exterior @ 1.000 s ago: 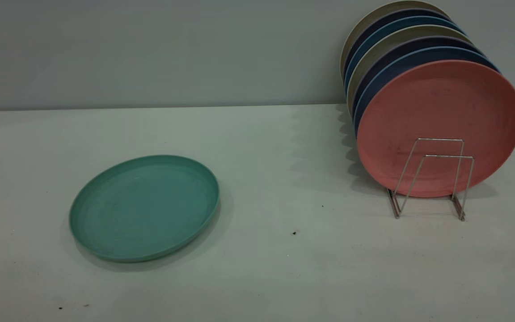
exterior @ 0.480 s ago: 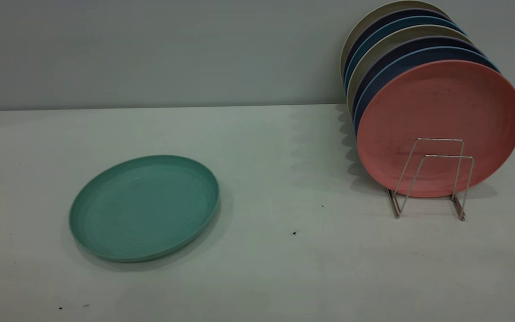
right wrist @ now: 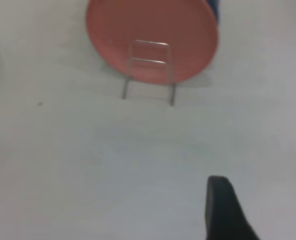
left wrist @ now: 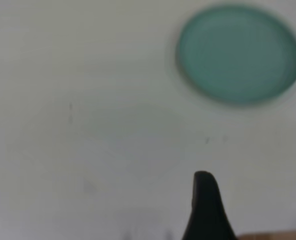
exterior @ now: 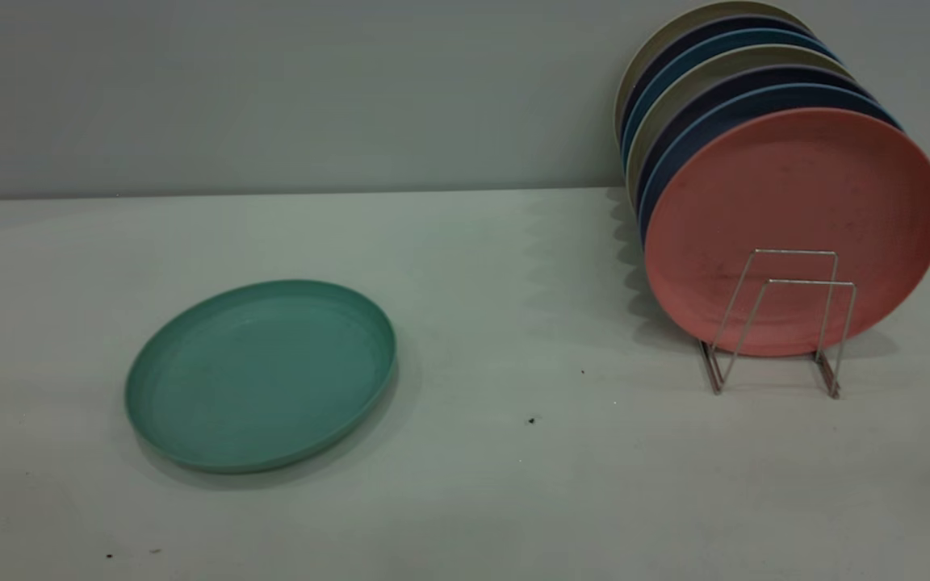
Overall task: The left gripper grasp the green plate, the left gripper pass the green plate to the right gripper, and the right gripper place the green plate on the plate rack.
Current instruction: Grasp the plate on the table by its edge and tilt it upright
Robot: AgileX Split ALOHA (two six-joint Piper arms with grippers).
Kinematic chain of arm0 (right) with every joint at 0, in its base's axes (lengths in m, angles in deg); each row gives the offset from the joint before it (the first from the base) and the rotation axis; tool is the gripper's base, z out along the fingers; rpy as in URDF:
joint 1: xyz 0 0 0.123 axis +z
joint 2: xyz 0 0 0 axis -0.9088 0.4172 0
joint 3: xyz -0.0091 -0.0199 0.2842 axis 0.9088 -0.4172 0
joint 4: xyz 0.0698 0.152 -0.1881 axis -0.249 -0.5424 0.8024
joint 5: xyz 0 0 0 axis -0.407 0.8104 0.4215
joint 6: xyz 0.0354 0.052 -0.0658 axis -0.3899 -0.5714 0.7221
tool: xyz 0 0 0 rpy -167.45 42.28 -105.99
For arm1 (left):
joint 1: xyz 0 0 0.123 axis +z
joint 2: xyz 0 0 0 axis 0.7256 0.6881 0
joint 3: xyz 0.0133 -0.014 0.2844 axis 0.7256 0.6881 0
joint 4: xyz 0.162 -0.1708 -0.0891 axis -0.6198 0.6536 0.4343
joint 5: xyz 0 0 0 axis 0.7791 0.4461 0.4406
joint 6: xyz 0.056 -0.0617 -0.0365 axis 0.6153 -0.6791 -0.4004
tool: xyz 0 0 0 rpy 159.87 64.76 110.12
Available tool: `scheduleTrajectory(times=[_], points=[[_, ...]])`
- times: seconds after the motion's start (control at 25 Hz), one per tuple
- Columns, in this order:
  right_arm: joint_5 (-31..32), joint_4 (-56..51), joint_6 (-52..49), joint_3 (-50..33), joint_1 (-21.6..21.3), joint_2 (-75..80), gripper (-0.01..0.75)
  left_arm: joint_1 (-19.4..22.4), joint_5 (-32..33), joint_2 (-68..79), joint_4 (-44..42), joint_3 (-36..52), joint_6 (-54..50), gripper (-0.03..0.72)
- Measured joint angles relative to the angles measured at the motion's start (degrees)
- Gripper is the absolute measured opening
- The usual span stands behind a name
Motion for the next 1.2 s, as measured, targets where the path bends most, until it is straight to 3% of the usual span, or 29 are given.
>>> scheduleTrajectory(times=[0.32,0.8,0.96,1.2], points=[[-7.84,-6.61,7.89,0.0,0.0,11.34,0.388,0.0,-10.3,29.93,3.09,-6.59,0.79,0.526],[-10.83,-6.82,10.59,0.0,0.0,15.86,0.388,0.0,-21.32,66.7,16.5,-16.09,13.34,0.526],[-10.9,-6.82,11.14,0.0,0.0,15.86,0.388,0.52,-22.85,77.0,25.92,-19.29,20.15,0.526],[-10.9,-6.82,11.7,0.0,0.0,15.86,0.388,6.61,-22.8,85.36,46.19,-21.47,36.94,0.511]])
